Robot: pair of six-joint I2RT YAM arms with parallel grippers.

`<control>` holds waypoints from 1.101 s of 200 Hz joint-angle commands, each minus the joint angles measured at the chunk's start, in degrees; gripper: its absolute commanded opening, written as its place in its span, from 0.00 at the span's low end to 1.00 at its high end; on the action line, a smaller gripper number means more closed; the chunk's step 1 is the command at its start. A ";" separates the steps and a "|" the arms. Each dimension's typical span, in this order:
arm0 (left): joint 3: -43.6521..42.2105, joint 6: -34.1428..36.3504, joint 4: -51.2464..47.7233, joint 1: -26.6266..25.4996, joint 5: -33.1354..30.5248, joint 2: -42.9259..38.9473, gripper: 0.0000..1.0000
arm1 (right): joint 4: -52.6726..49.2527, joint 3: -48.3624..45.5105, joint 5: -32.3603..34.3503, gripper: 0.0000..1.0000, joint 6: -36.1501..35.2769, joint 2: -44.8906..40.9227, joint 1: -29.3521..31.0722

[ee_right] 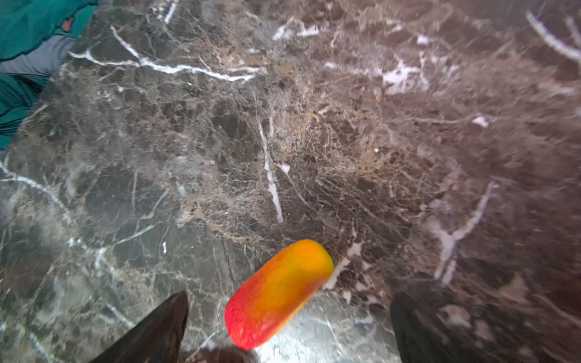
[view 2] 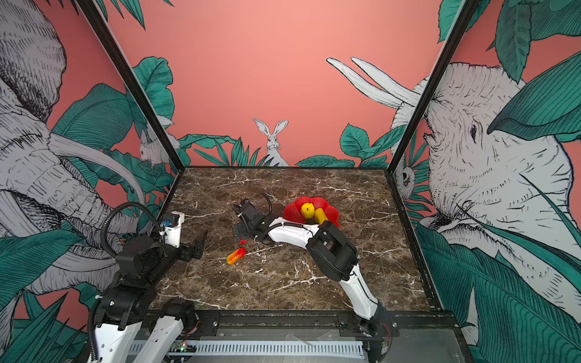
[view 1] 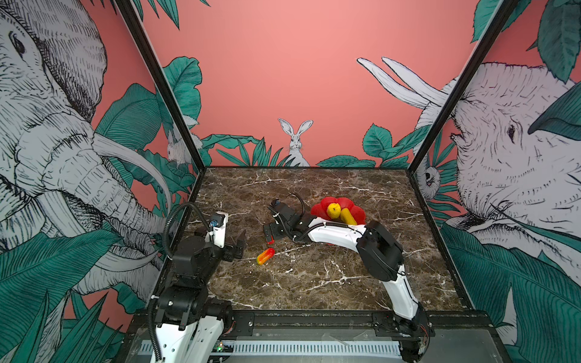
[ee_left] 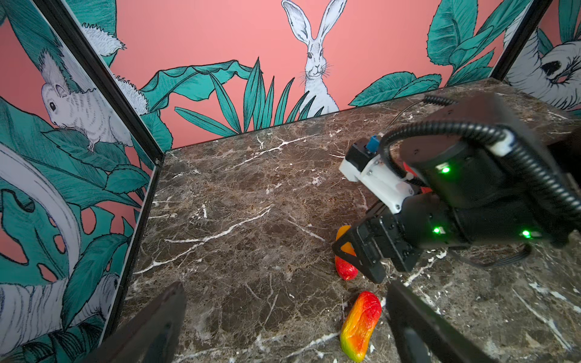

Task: Place and organize the fake fruits in the fruit bowl
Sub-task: 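Move the right gripper to the farther red-yellow pepper and grasp it, then carry the pepper into the red bowl and release it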

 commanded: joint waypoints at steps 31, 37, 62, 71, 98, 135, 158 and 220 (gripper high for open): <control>-0.44 0.09 -0.36 0.27 0.75 -0.61 1.00 | 0.74 2.43 -0.92 0.92 4.16 3.52 0.73; -0.44 0.14 -0.30 0.30 0.76 -0.63 1.00 | 0.74 2.51 -1.17 0.90 4.24 3.88 0.68; -0.44 0.12 -0.37 0.31 0.76 -0.70 1.00 | 0.70 3.13 -2.52 0.83 4.48 5.82 0.73; -0.44 0.13 -0.36 0.31 0.76 -0.70 1.00 | 0.74 3.22 -2.92 0.79 4.75 6.57 0.68; -0.50 0.09 -0.39 0.31 0.68 -0.90 1.00 | 1.31 2.55 -2.90 0.62 5.05 6.99 0.73; -0.50 0.09 -0.40 0.27 0.71 -0.95 1.00 | 1.20 0.98 -0.47 0.42 3.56 5.08 0.75; -0.53 0.15 -0.43 0.31 0.58 -1.13 1.00 | 1.80 -1.64 2.77 0.29 1.76 2.29 0.64; -0.48 0.15 -0.59 0.36 0.51 -1.53 1.00 | 2.70 -13.92 6.41 0.19 -9.08 -14.62 -1.70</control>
